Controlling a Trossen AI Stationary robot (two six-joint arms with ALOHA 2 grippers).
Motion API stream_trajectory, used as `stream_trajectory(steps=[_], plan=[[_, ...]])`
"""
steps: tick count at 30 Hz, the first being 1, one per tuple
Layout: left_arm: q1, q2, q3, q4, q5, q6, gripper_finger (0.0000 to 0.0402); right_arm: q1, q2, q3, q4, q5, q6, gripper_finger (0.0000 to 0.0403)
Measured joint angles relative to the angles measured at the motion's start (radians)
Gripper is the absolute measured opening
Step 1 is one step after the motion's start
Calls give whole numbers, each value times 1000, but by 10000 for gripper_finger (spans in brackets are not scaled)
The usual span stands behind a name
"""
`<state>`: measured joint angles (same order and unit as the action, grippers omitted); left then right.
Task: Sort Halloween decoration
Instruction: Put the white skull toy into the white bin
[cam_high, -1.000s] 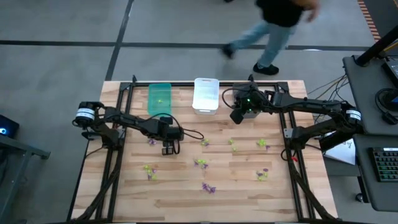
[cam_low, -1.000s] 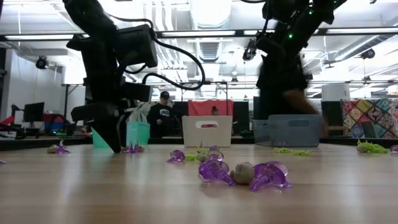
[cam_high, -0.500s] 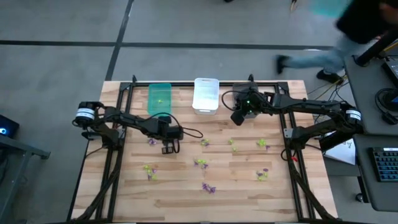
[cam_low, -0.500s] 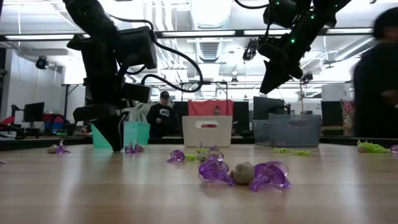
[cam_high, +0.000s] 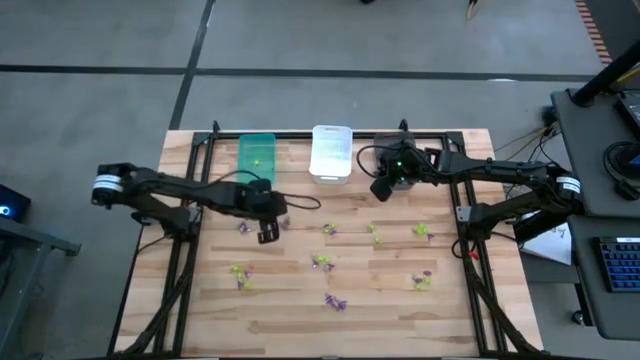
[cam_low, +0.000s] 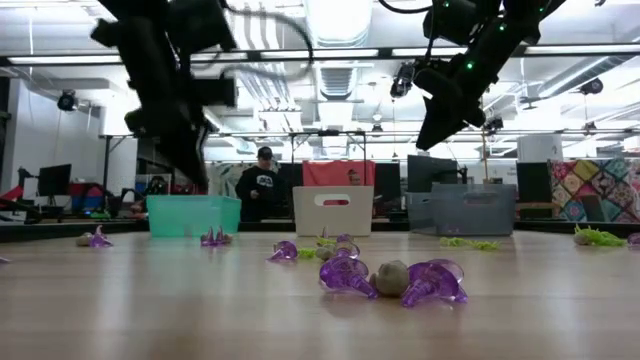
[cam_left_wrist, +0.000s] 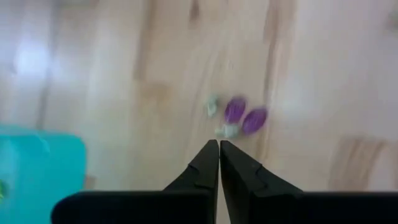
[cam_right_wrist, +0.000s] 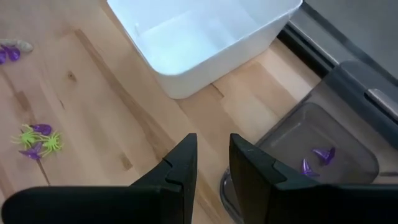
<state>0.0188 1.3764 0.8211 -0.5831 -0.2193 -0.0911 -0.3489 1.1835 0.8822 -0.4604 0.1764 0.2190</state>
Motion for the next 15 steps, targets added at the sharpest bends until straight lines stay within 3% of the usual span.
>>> stream_trajectory(steps=[8,15], plan=[[36,-180,1,57,24,23,1,0,0,0,122,0,-73,82],[45,-222,1,-5,22,-13,1,0,0,0,151,0,-90,82]])
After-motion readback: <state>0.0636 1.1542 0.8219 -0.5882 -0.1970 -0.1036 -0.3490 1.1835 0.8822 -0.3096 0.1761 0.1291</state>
